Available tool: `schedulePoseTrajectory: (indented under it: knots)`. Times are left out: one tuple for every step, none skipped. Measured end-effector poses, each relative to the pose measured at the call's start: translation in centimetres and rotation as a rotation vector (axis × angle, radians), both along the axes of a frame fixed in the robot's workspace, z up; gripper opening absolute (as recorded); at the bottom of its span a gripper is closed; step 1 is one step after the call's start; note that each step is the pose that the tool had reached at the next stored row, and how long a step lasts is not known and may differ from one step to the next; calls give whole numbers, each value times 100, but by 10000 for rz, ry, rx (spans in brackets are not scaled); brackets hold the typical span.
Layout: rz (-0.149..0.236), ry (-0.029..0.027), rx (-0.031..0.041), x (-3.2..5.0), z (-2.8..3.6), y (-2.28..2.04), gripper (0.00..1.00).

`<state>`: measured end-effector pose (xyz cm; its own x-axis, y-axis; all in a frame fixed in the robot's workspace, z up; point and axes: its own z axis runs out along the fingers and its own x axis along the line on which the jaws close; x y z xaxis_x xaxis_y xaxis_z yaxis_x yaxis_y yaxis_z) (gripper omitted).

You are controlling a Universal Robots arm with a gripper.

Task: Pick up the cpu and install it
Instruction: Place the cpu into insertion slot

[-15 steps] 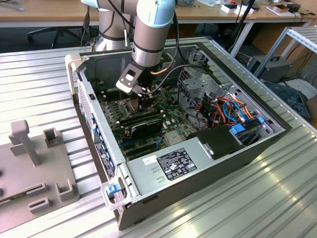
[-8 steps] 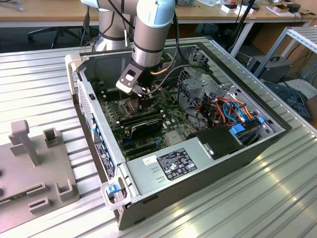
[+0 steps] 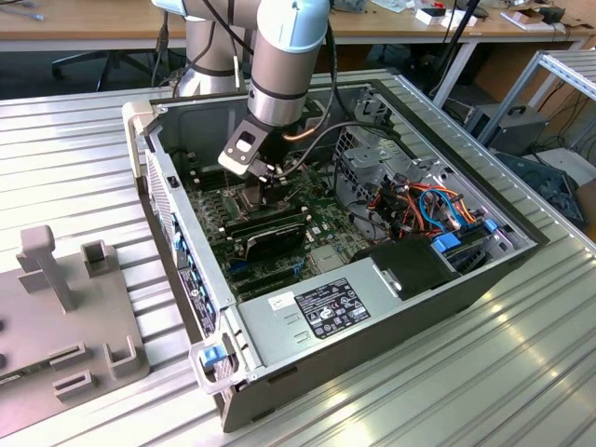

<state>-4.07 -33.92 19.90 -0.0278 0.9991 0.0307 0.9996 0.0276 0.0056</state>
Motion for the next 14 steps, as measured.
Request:
schedulePoseTrajectory:
  knots:
    - [0, 0, -1, 0, 0, -3, 55]
    - [-1, 0, -1, 0, 0, -5, 55]
    - [0, 0, -1, 0, 0, -7, 55]
    - [0, 0, -2, 0, 0, -8, 55]
    - [0, 0, -1, 0, 0, -8, 55]
    - [0, 1, -2, 0, 0, -9, 55]
    - [1, 1, -3, 0, -1, -9, 55]
    - [0, 2, -4, 0, -2, -9, 55]
    - [0, 3, -5, 0, -3, -9, 55]
    - [0, 2, -4, 0, -6, -9, 55]
    - [1, 1, -3, 0, -6, -9, 55]
    - [0, 1, -2, 0, -7, -9, 55]
    - [0, 2, -3, 0, -7, -9, 55]
    - [0, 2, -3, 0, -7, -9, 55]
